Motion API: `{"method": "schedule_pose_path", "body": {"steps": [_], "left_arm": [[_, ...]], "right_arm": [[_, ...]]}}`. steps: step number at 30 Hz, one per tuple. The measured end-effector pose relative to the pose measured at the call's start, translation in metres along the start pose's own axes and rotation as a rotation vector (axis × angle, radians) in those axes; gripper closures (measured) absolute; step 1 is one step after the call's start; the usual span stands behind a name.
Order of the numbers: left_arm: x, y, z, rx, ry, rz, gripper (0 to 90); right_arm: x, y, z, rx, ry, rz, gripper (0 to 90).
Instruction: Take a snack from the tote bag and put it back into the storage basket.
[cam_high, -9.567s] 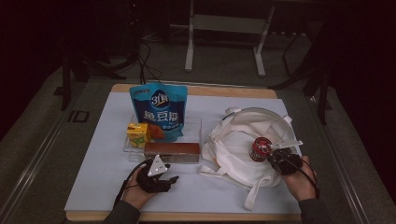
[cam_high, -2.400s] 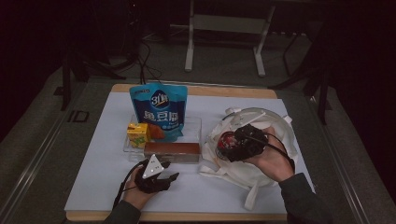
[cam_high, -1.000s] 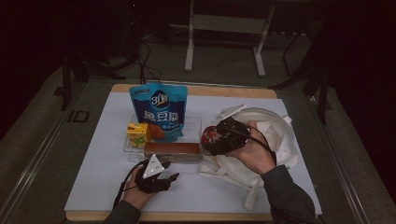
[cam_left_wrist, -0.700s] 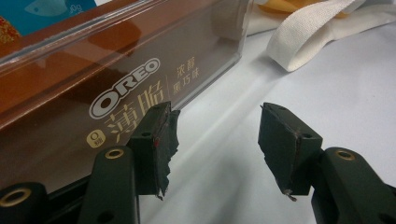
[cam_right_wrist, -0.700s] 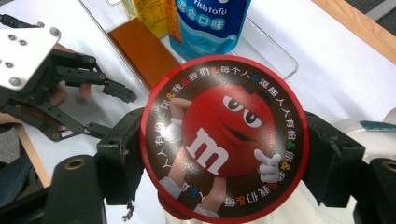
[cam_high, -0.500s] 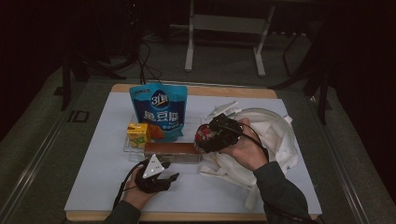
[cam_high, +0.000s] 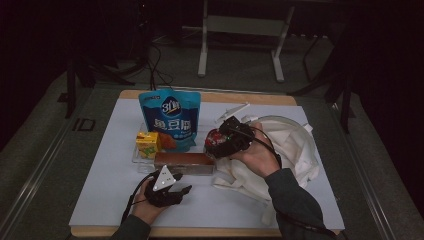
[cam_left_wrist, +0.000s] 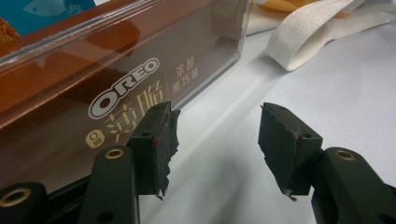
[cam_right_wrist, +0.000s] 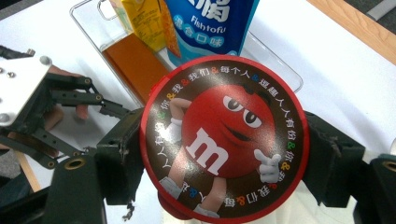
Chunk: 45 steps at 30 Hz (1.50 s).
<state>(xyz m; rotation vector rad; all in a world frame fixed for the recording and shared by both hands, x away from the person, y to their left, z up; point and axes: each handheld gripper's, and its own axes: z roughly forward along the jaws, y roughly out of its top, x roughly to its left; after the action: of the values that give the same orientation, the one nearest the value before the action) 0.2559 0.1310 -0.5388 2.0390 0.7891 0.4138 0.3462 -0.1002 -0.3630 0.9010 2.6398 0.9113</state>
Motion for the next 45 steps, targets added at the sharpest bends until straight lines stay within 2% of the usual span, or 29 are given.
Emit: {"method": "schedule_pose_path", "body": {"steps": [28, 45], "left_arm": [[0.0, 0.0, 0.0, 0.0, -0.003, -0.002, 45.1], [0.001, 0.0, 0.0, 0.001, -0.004, -0.005, 45.0]], "right_arm": [[-0.01, 0.021, 0.01, 0.0, -0.038, 0.036, 25.5], [-0.022, 0.031, 0.016, 0.005, -0.058, 0.059, 25.5]]}}
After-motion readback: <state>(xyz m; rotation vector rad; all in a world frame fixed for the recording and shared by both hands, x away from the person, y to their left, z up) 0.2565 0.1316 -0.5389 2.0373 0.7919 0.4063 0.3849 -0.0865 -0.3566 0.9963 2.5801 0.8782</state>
